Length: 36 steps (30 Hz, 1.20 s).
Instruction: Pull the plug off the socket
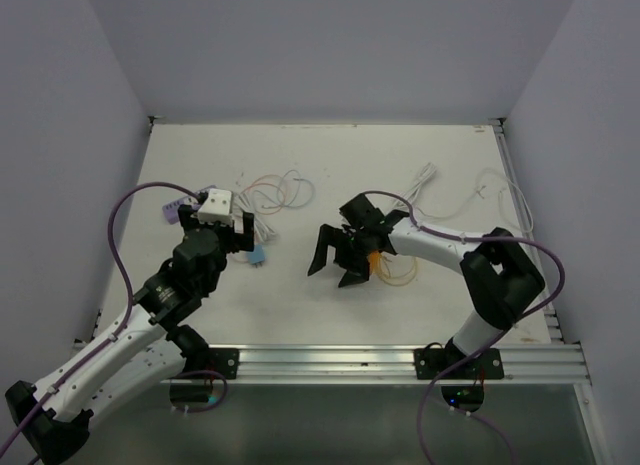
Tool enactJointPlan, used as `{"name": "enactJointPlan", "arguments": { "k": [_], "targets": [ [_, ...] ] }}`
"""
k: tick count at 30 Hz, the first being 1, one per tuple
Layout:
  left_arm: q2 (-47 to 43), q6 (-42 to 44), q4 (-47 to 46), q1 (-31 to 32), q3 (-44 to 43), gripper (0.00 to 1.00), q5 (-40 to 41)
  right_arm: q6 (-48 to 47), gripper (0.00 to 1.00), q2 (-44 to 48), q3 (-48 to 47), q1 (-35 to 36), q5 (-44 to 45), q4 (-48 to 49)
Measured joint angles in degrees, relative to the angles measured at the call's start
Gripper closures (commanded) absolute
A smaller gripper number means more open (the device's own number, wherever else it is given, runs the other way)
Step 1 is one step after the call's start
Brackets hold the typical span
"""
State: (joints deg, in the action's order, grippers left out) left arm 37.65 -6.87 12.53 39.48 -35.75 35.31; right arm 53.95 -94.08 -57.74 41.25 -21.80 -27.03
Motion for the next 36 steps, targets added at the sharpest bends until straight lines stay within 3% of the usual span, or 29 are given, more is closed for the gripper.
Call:
{"name": "enactJointPlan", "arguments": {
  "k": [11, 17, 21, 26, 31, 36],
  "targets": [
    [0.39, 0.0, 0.0, 0.0, 0.0, 0.0, -0.26, -3.67, 0.03, -4.59, -1.79, -0.02, -7.39, 6.01],
    [0.94, 0.0, -0.02, 0.0, 0.0, 0.0, -1.11, -9.64, 0.03, -4.42, -11.34, -0.02, -6.23, 3.87],
    [2.01, -0.02, -0.02, 0.0, 0.0, 0.0, -2.56, -13.9, 0.06, -2.67, -19.21, -0.02, -0.7, -0.9],
    [3.91, -0.79, -0.66, 0.0, -0.02, 0.0, -6.36, -17.27, 0.12, 3.74, -24.37, -0.02, 15.15, -7.87],
    [9.94, -3.08, -0.81, 0.0, -1.64, 0.02, -12.15, -18.16, 0.19, 11.47, -22.25, -2.58, 28.61, -14.1],
    [17.59, -5.7, -1.88, 0.98, -4.52, 0.04, -17.07, -19.08, 0.23, 17.7, -13.44, -12.15, 33.2, -16.17]
  ]
}}
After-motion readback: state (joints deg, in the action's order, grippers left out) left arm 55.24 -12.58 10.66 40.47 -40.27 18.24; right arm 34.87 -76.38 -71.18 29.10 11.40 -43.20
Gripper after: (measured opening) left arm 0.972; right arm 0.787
